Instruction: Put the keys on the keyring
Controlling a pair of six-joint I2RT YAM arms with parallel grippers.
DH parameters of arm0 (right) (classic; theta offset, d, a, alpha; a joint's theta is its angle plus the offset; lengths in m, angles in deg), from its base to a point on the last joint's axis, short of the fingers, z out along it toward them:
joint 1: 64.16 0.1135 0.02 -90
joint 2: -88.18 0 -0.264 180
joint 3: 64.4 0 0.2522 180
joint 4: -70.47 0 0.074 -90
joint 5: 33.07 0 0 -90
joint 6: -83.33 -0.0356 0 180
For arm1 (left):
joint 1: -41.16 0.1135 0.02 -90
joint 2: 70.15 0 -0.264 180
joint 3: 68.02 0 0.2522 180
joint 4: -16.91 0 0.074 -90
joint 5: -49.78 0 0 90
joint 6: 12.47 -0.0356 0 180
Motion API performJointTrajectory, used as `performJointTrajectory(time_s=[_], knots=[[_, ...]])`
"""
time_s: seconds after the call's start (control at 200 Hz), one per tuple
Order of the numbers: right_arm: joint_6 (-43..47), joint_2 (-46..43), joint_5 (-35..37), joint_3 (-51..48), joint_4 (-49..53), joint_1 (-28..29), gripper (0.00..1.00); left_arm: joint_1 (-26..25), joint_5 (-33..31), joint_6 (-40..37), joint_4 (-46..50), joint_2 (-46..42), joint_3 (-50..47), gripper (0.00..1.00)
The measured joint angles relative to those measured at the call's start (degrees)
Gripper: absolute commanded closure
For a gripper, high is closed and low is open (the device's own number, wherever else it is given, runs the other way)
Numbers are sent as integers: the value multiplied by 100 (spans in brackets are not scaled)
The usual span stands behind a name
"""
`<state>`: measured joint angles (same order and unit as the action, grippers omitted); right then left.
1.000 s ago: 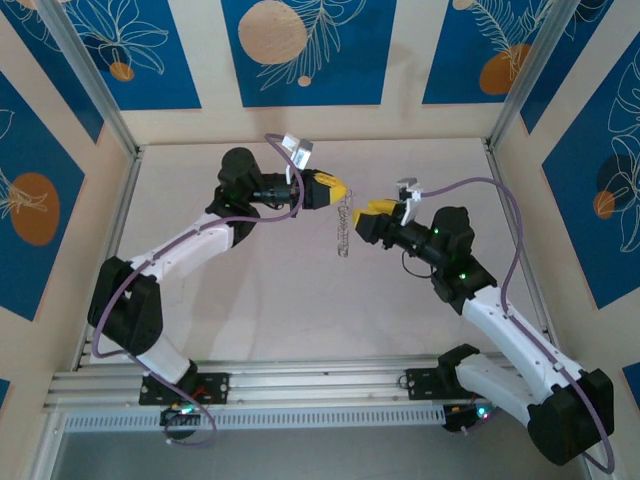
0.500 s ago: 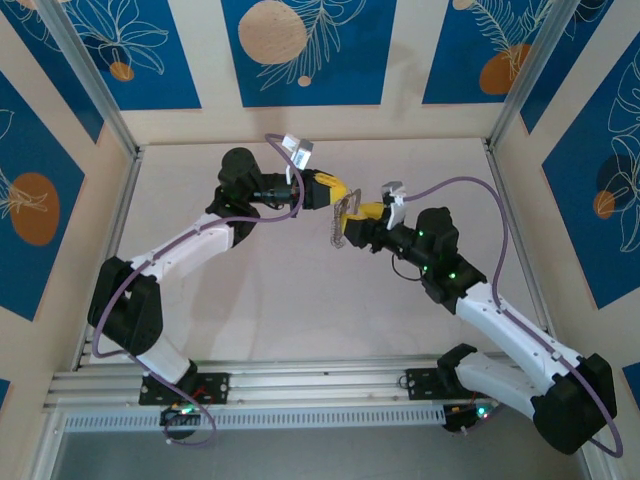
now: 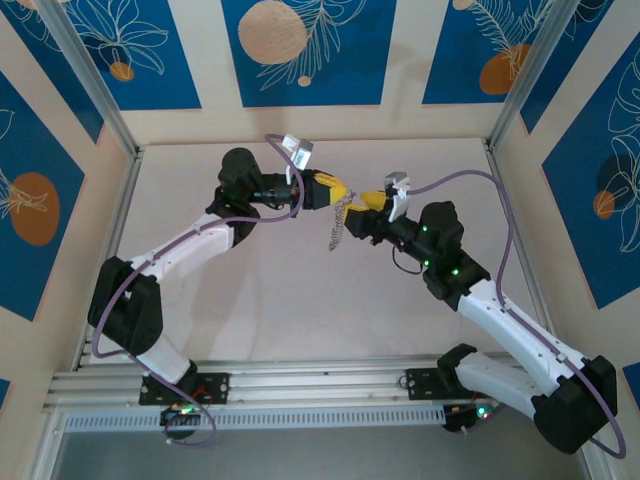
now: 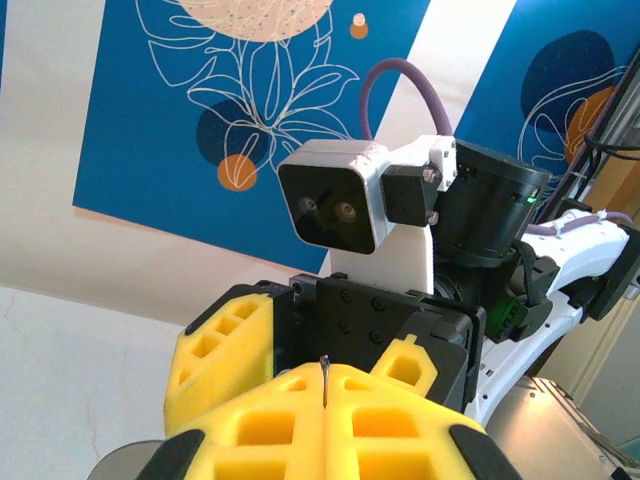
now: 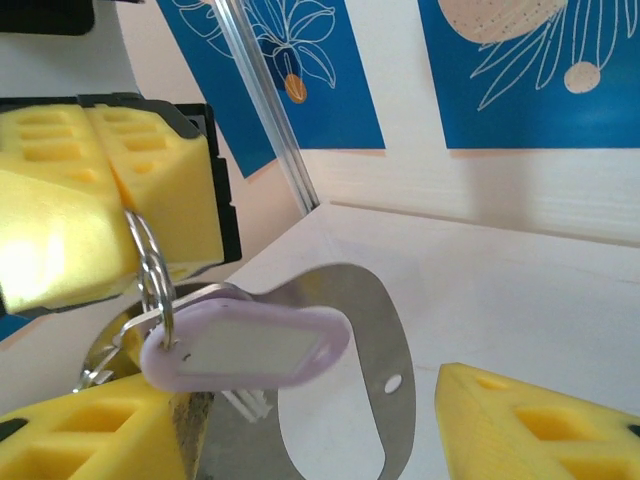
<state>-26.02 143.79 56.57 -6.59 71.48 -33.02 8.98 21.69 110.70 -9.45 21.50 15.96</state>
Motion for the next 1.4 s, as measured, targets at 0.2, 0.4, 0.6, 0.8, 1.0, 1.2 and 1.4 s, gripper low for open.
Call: performJointTrajectory(time_s=[0.2, 0.4, 0.6, 0.8, 1.0, 1.2, 1.4], knots=[[125, 92, 0, 96, 13, 85, 39, 0, 0, 2, 2, 0, 0, 100], [260, 98, -2, 133, 44, 155, 47, 0, -2, 0, 2, 0, 0, 100], [372, 90, -2, 149, 87, 155, 77, 0, -46, 0, 7, 0, 0, 100], [455, 63, 0, 146, 184, 186, 94, -4, -46, 26, -13, 0, -4, 100], [505, -44, -2, 109, 229, 188, 100, -26, -48, 63, -90, -7, -44, 100], [505, -118, -50, 68, 260, 186, 100, -35, -46, 85, -103, -11, -63, 100], [507, -144, -310, 17, 326, 190, 100, -37, -46, 85, -103, -11, -74, 100]])
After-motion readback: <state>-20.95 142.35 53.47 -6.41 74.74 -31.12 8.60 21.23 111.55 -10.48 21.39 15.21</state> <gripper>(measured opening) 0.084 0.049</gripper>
